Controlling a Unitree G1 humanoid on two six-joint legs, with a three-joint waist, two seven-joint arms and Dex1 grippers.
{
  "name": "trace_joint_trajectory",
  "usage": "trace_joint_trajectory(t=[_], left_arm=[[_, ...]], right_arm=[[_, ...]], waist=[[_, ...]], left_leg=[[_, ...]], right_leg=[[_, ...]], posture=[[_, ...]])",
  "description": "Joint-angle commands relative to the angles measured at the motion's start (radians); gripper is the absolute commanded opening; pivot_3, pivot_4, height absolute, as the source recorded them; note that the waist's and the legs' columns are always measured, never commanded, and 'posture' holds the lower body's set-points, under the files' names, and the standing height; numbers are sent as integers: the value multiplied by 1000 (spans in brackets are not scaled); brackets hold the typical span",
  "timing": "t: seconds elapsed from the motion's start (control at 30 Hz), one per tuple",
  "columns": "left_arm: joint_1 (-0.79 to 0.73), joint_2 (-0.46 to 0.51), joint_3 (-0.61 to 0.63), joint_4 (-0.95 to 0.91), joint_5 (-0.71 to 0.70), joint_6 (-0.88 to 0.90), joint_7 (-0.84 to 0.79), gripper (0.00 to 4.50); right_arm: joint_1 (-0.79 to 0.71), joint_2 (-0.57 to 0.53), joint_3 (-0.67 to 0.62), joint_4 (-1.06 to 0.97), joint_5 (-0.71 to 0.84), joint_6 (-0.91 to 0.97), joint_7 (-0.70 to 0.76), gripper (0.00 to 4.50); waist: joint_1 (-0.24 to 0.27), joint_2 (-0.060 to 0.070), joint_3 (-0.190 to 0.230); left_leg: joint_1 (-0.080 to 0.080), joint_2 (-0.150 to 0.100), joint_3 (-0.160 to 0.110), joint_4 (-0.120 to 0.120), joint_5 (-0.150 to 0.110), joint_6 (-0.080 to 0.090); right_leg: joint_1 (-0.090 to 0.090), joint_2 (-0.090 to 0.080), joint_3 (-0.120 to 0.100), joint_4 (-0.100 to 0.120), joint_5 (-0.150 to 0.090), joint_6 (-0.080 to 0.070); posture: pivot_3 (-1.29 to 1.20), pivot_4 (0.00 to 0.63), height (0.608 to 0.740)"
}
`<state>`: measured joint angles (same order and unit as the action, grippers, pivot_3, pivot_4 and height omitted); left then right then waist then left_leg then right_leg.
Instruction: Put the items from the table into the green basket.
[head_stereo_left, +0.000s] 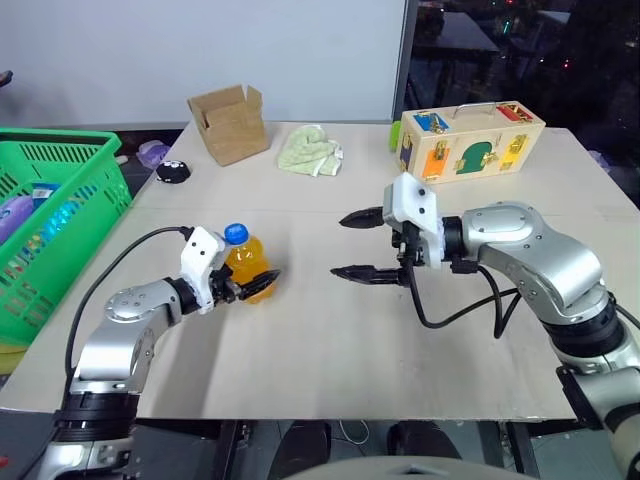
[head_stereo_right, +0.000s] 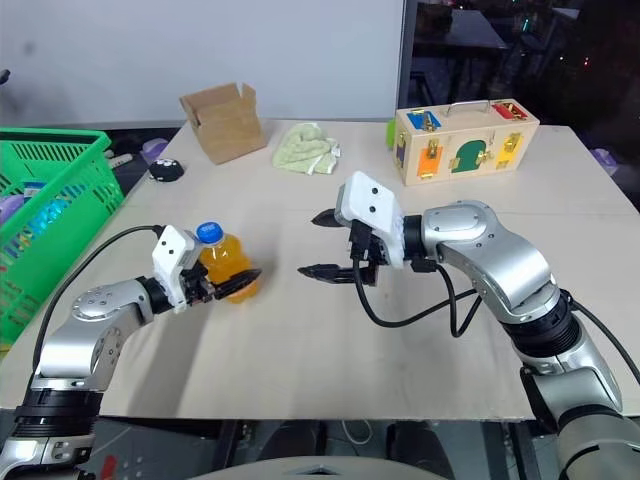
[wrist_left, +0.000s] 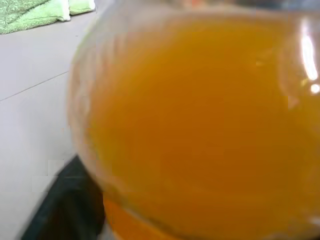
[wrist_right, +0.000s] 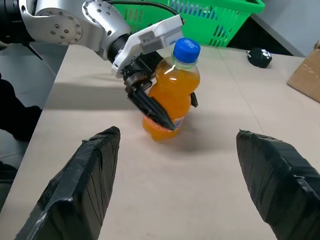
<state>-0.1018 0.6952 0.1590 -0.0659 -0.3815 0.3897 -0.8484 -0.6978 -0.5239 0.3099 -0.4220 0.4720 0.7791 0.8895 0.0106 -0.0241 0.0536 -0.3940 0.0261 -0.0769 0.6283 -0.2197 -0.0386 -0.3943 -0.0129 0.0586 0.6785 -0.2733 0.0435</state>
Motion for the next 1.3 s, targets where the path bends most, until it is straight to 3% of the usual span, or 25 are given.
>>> trace_joint_trajectory(t=[0.03,0.17,0.3,0.53,0.9,1.3], left_arm=[[20,5,70,-42,-30,-15,11,3054],[4,-27,195,-80,-133,42,80,3054],[-101,18,404,-55,-239,107,202,3054],[-260,179,564,236,-158,-27,272,3054],[-272,366,615,566,-10,-284,303,3054],[-333,469,557,943,49,-451,237,3054]], right_arm=[[1,7,-23,-18,5,-16,-4,3953],[-2,43,-22,-1,-7,-43,-27,3953],[-48,179,-35,72,-37,-102,-123,3953],[-133,369,-1,172,-55,-193,-150,3953],[-233,540,-3,359,-64,-330,-88,3953],[-240,567,-2,383,-59,-342,-48,3953]], waist=[[0,0,0],[2,0,0],[4,-2,1],[12,-3,0],[56,-8,-1],[88,-11,-2]], left_leg=[[0,0,0,0,0,0],[0,0,-1,0,0,0],[-1,1,-4,1,0,0],[-2,0,-7,0,0,0],[-2,0,-8,-4,1,-3],[-2,0,-12,-5,4,-7]], right_leg=[[0,0,0,0,0,0],[0,0,-1,0,0,0],[0,1,-3,1,0,0],[0,1,-6,1,0,0],[0,1,-8,0,0,0],[0,1,-12,0,0,0]], posture=[[115,0,740],[115,0,740],[179,0,740],[217,0,740],[258,0,740],[288,0,740]])
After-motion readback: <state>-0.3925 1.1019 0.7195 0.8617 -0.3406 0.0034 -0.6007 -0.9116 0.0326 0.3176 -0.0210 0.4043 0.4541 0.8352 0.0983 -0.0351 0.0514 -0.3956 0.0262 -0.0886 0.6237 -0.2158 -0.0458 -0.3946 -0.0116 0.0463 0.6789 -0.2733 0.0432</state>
